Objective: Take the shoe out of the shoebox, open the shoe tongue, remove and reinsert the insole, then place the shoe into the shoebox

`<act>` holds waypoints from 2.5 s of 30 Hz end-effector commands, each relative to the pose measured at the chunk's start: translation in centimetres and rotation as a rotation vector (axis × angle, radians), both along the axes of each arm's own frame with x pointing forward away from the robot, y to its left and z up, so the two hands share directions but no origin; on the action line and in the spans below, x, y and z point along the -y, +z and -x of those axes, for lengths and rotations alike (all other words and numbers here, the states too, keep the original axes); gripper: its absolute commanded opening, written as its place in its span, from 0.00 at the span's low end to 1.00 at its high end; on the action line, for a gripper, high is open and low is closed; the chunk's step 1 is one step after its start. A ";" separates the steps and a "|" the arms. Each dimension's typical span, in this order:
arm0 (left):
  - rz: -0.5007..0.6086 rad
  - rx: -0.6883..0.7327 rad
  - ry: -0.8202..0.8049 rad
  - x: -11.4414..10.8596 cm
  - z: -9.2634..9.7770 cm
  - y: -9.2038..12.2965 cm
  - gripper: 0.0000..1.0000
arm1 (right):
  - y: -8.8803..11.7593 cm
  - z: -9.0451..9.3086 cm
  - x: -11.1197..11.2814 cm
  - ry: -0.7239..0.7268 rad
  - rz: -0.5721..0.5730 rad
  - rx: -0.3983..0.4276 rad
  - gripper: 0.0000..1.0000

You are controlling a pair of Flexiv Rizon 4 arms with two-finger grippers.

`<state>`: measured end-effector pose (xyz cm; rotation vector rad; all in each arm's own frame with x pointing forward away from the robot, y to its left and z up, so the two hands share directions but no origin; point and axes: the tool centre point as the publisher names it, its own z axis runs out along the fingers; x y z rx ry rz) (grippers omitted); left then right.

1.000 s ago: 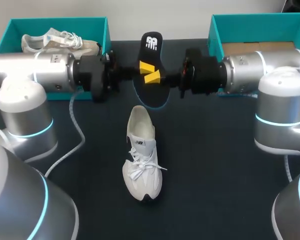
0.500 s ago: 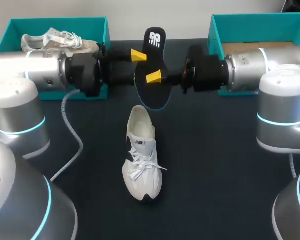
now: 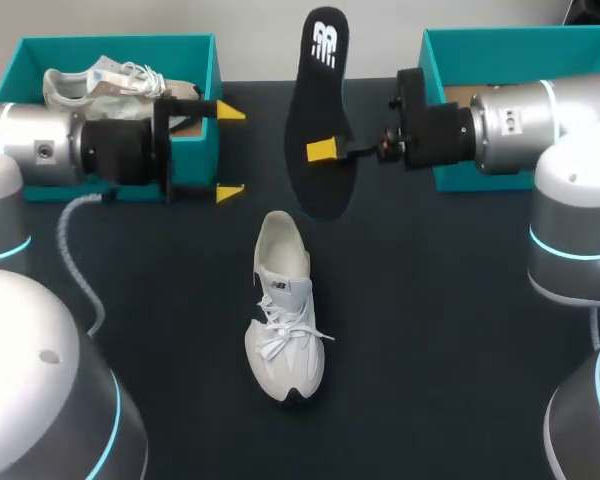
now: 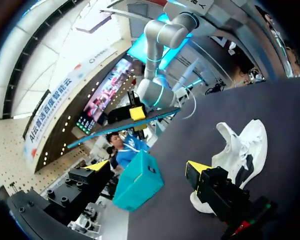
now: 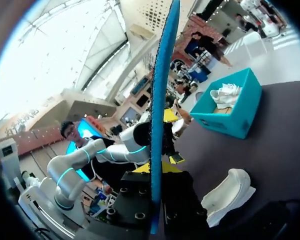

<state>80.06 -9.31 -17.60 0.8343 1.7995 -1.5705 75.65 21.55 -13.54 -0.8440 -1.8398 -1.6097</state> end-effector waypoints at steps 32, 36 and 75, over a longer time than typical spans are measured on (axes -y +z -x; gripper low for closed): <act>-0.260 -0.476 0.011 -2.4 2.2 -5.0 1.00 | -0.4 -0.3 -0.6 0.087 -0.038 0.198 0.00; -0.260 -0.476 0.011 -2.4 2.2 -5.0 1.00 | -0.4 -0.3 -0.6 0.087 -0.038 0.198 0.00; -0.574 -0.574 0.222 -2.7 2.5 -16.9 1.00 | -9.9 -4.5 -6.5 0.351 -0.111 0.392 0.00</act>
